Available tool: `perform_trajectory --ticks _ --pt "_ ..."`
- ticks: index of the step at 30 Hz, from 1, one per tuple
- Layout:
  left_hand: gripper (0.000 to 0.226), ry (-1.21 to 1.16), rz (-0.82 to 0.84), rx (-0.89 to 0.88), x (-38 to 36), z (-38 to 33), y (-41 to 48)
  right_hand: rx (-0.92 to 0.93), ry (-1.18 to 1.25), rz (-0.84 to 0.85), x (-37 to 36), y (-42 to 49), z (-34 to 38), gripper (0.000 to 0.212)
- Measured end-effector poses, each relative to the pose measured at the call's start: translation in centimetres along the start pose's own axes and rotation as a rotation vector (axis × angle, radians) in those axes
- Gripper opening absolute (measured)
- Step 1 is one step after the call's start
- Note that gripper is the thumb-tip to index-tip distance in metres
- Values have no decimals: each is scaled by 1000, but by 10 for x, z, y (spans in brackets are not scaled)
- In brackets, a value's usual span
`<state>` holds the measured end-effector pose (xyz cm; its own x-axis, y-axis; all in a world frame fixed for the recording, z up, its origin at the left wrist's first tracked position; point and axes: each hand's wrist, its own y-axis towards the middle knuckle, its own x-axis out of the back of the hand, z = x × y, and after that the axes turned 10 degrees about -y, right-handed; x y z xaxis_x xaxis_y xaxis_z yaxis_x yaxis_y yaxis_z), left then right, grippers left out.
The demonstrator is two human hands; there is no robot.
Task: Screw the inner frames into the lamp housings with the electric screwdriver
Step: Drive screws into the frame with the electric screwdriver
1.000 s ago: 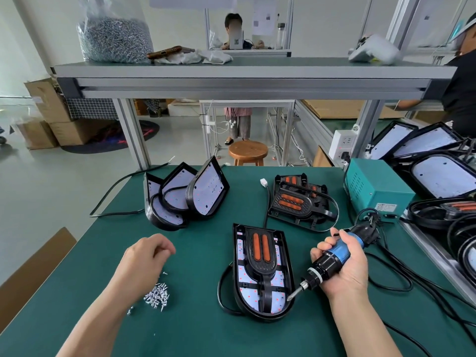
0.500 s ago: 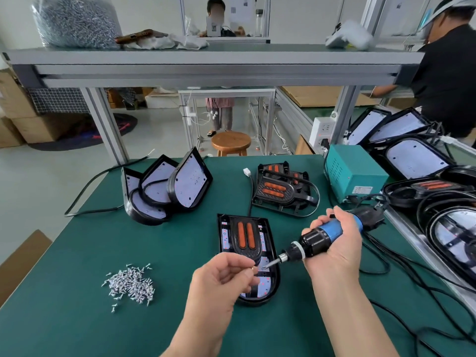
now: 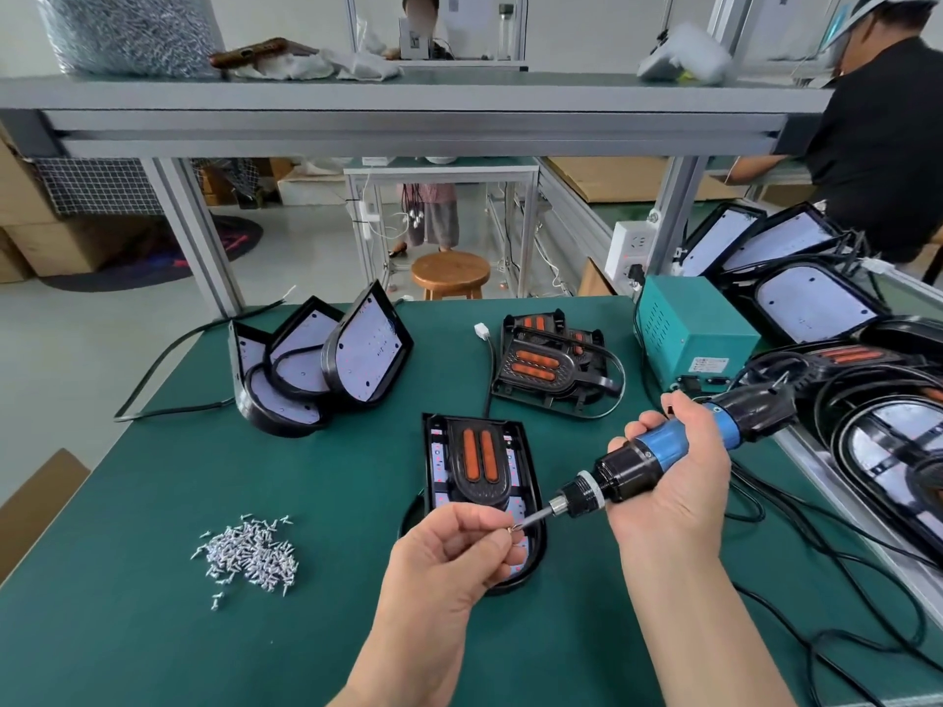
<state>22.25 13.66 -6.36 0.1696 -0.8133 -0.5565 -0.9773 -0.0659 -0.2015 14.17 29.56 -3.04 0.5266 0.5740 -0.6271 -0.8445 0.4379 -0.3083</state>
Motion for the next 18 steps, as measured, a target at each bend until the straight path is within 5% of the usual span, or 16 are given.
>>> perform_trajectory --ticks 9,18 --pt "27 152 -6 -117 2 8 3 -8 -14 -6 2 -1 -1 15" --pt "51 468 -25 -410 5 23 3 -51 -52 -57 3 0 -3 17"
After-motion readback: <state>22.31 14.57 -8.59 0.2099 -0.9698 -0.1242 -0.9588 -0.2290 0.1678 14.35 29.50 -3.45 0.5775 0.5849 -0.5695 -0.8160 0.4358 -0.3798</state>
